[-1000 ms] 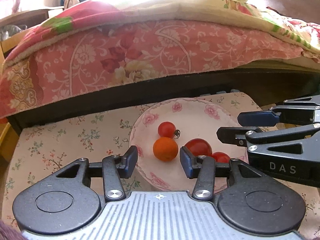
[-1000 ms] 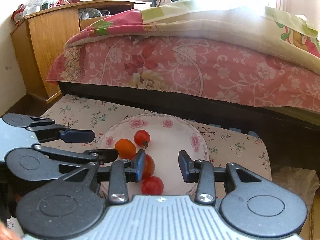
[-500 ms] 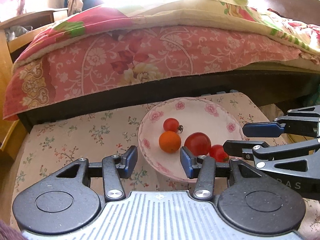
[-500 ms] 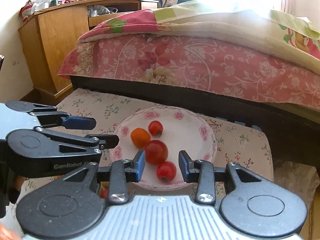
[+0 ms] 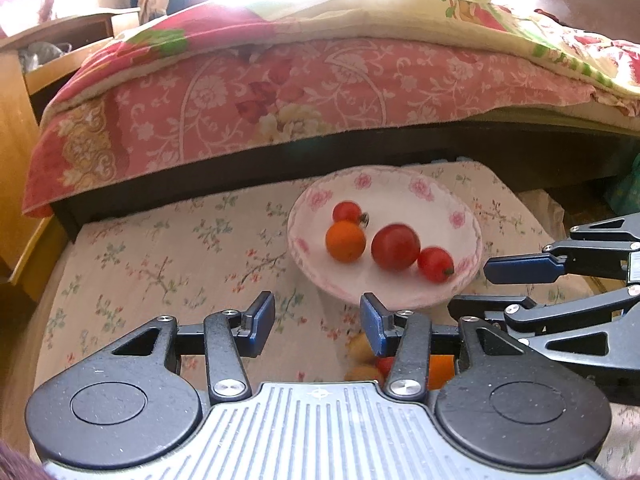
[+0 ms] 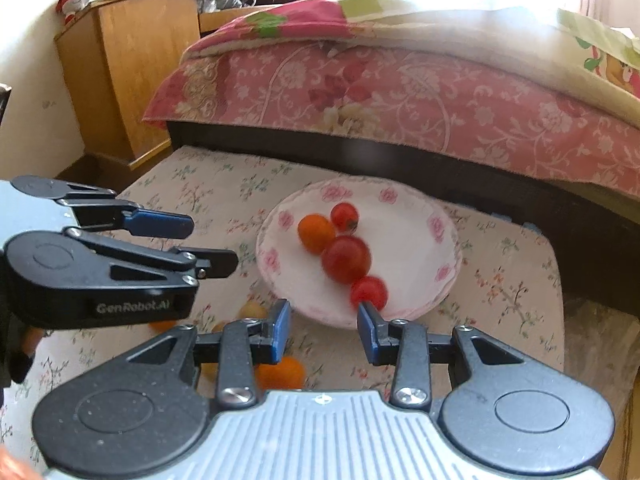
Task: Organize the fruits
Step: 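Withdraw both tools from the plate toward the remaining fruits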
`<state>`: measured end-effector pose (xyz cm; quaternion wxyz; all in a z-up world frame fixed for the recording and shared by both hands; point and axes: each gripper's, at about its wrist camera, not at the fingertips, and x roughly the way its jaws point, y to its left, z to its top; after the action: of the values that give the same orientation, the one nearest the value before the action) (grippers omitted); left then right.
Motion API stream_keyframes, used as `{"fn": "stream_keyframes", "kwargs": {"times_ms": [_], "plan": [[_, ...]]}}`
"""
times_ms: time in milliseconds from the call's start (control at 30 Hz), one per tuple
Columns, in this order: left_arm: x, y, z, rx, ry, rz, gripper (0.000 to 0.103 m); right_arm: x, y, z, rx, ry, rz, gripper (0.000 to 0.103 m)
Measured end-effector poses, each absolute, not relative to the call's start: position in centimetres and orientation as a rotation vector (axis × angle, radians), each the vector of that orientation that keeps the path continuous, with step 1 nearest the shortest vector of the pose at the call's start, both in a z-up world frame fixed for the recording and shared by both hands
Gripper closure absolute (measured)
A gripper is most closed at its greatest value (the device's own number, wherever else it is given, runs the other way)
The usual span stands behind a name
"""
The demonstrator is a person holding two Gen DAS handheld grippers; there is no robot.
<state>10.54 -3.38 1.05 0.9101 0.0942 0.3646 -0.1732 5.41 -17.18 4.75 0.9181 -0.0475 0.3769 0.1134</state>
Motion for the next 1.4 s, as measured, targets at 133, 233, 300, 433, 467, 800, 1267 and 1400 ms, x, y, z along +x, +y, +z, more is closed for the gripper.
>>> {"fn": "stream_keyframes", "kwargs": {"times_ms": [133, 233, 300, 433, 467, 800, 1267, 1400], "plan": [[9.6, -2.5, 0.6, 0.194, 0.77, -0.35, 0.047, 4.7, -16.7, 4.3, -0.097, 0.795, 0.247, 0.063], [8.9, -1.7, 0.2, 0.198, 0.786, -0.346, 0.047, 4.1, -16.3, 3.8, -0.102, 0.812, 0.263, 0.063], [8.4, -1.2, 0.1, 0.195, 0.793, -0.343, 0.047, 3.8, -15.9, 3.5, -0.105, 0.825, 0.273, 0.063], [7.6, -0.3, -0.3, 0.196, 0.805, -0.341, 0.047, 3.1, -15.3, 3.2, -0.094, 0.839, 0.295, 0.063], [7.4, -0.1, -0.4, 0.198, 0.809, -0.341, 0.047, 3.0, -15.2, 3.1, -0.088, 0.845, 0.303, 0.063], [6.1, 1.8, -1.5, 0.222, 0.84, -0.352, 0.047, 2.8, -12.7, 1.4, -0.107, 0.886, 0.371, 0.063], [6.8, 2.1, -2.4, 0.24, 0.847, -0.363, 0.046, 4.8, -11.3, -0.7, -0.126, 0.913, 0.391, 0.063], [7.1, 2.0, -2.4, 0.238, 0.845, -0.363, 0.046, 5.0, -11.0, -1.1, -0.139, 0.915, 0.389, 0.063]]}}
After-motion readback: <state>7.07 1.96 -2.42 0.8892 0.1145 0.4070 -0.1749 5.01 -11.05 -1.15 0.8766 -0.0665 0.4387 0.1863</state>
